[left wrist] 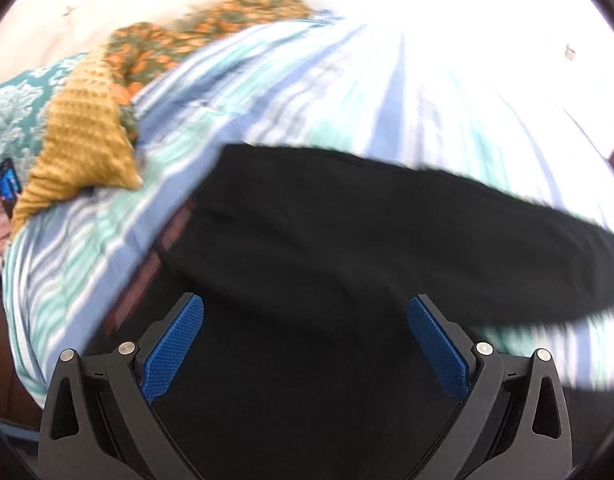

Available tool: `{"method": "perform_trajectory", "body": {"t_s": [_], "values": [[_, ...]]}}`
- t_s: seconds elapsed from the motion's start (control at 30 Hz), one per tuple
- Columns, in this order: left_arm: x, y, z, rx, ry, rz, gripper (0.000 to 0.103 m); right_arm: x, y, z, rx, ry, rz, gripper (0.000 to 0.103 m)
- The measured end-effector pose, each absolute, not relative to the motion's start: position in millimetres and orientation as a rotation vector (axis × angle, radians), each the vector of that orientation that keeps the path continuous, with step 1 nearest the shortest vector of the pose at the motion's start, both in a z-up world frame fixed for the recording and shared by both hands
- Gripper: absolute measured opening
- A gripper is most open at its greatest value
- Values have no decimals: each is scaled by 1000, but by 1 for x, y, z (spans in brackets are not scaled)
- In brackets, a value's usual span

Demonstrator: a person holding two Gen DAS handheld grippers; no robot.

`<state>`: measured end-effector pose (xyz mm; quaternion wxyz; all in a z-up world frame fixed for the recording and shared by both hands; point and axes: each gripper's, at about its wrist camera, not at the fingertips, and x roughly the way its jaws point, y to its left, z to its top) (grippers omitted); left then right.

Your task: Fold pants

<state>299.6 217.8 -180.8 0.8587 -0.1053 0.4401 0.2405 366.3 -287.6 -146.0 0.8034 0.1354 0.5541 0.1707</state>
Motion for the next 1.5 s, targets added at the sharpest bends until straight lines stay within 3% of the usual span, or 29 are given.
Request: {"method": "perform_trajectory", "body": {"t_s": [0.2,0.4,0.57,0.83,1.0,1.03,1.17,1.2,1.5], "values": [[318,257,-246,-210,1007,575,103,413,-109,-144,134,1137,684,89],[312,259,-247,-202,934,574,103,472,-33,-189,-22,1165,788,89],[309,250,-249,-184,915,584,103,542,-143,-222,-59,1171,573,89],[309,247,-251,-166,908,593,103,615,-462,-210,123,1130,-169,88],[311,246,-252,-150,915,602,103,626,-514,-199,323,1046,-30,88],[311,247,-252,-149,916,602,103,632,-509,-205,325,1071,26,85],[312,247,-253,-138,924,609,103,636,-488,-219,201,1155,19,9],[313,246,-253,-133,927,611,103,627,-491,-210,204,1116,15,5],[326,246,-246,-94,1037,640,103,426,-490,-135,238,793,63,5]]}}
